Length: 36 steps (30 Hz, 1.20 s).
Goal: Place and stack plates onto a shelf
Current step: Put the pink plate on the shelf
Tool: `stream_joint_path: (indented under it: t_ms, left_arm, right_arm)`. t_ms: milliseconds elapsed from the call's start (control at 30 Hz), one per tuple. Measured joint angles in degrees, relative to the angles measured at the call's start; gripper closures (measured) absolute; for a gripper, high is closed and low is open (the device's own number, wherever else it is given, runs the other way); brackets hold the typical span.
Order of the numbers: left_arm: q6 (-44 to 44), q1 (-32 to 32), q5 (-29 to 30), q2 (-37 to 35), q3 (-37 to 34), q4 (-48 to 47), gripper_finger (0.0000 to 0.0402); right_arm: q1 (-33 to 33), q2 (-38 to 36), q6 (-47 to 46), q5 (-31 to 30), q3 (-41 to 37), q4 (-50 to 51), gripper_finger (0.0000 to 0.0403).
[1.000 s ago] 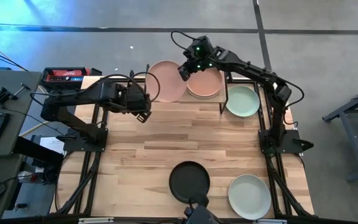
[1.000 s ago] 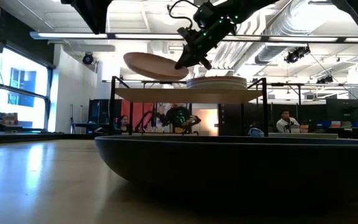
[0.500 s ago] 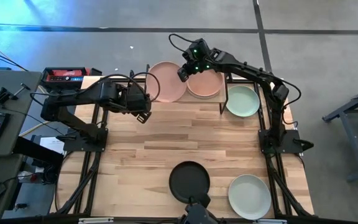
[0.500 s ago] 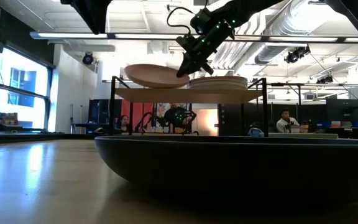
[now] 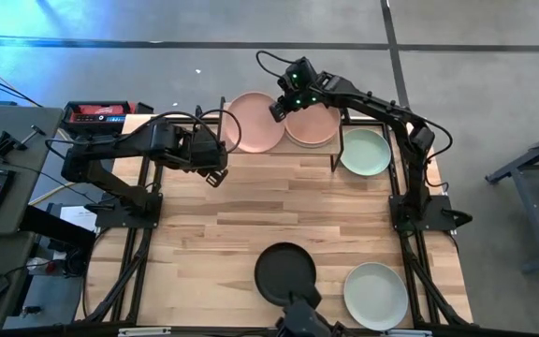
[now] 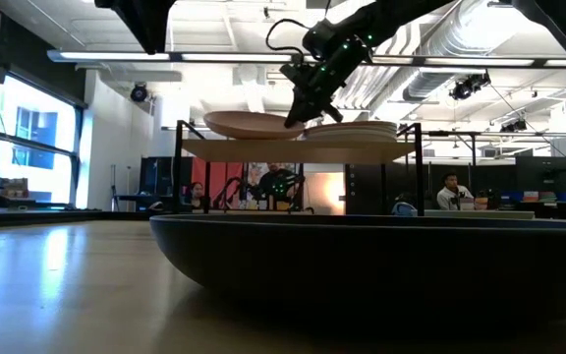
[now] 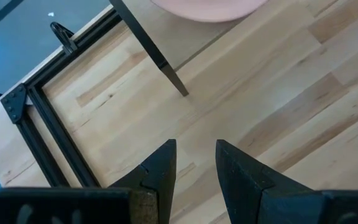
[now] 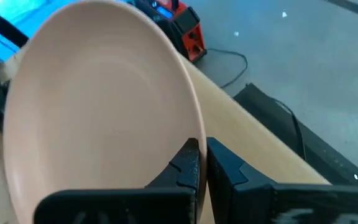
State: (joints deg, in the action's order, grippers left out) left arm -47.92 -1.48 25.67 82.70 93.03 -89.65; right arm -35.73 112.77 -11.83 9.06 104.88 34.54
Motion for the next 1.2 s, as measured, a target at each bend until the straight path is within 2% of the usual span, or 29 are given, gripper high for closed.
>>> stream_joint_path:
  t_ms: [233,500,633,767,1067,1200]
  left_arm:
    - [0.02,0.00,-1.53,0.00,0.00,0.13,0.0298]
    - [0.09,0.02,-1.39,0.00,-0.02,2.51,0.0298]
    - [5.68,-0.73,0.72,0.00,-0.02,8.12,0.0298]
    - [6.09,-3.16,1.69,0.02,-0.02,12.56,0.0298]
    - [-1.08,-10.51,2.74,0.02,-0.02,12.92,0.0298]
    - [-1.49,-13.34,2.58,0.02,-0.02,13.54,0.0298]
  right_arm:
    - [0.11,0.00,0.38,-1.19,0.02,-2.98,0.0403]
    - [0.33,0.68,0.09,0.90,0.04,-1.44,0.0403]
    - [0.81,0.41,-0.34,1.07,0.04,-0.96,0.0403]
    - [0.93,-1.87,-1.24,1.16,0.04,-2.39,0.0403]
    - [0.87,-6.55,-1.07,1.46,0.11,-2.04,0.0403]
    - [0.85,-6.60,-0.63,1.53,0.07,-0.90,0.0403]
